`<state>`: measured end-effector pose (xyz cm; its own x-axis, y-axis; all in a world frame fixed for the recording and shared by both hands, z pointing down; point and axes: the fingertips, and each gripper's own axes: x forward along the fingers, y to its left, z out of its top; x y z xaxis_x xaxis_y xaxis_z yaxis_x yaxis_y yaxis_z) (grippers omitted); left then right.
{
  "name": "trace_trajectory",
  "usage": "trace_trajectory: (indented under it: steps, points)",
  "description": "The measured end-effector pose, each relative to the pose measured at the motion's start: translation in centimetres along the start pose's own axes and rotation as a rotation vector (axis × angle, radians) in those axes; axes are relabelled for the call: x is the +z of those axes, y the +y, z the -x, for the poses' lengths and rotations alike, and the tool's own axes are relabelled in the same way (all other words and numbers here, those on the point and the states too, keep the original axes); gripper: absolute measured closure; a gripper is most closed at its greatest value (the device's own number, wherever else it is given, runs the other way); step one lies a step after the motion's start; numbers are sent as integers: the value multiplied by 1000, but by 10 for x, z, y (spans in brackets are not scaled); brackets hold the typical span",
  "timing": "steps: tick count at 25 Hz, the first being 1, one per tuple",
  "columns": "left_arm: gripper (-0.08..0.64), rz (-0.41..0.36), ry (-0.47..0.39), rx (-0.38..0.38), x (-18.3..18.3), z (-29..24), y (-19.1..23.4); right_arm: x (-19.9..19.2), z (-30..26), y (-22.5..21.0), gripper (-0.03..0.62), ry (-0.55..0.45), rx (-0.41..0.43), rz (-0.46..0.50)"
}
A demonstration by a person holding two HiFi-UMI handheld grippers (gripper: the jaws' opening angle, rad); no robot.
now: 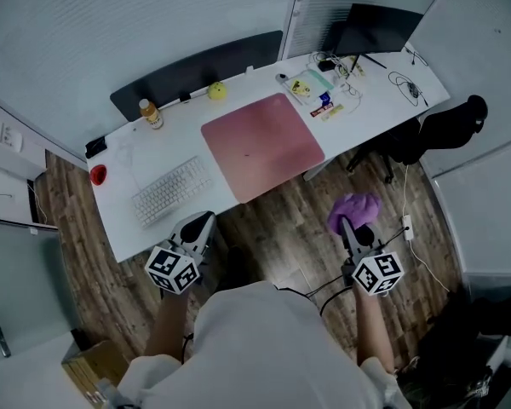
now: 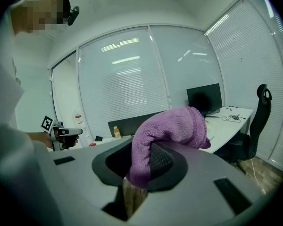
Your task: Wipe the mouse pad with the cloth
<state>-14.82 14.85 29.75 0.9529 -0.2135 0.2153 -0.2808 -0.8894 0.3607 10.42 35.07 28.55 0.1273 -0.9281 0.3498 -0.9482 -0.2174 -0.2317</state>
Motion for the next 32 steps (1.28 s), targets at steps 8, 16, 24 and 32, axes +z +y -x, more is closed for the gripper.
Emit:
trace_trajectory:
  steps: [8,16,24,32]
  points:
    - [541,4,40,-57,7,-15,41,2,-36,12,511,30,-50,-2]
    - [541,23,63,-82,6,-29,76,0,-62,16,511,70,-82,11]
    - [541,41,74,-84,2,-45,86,1,-70,-3,511,85,-114,15]
    - [541,43,87,-59,1,-64,87,5,-90,-33,511,104,-97,22]
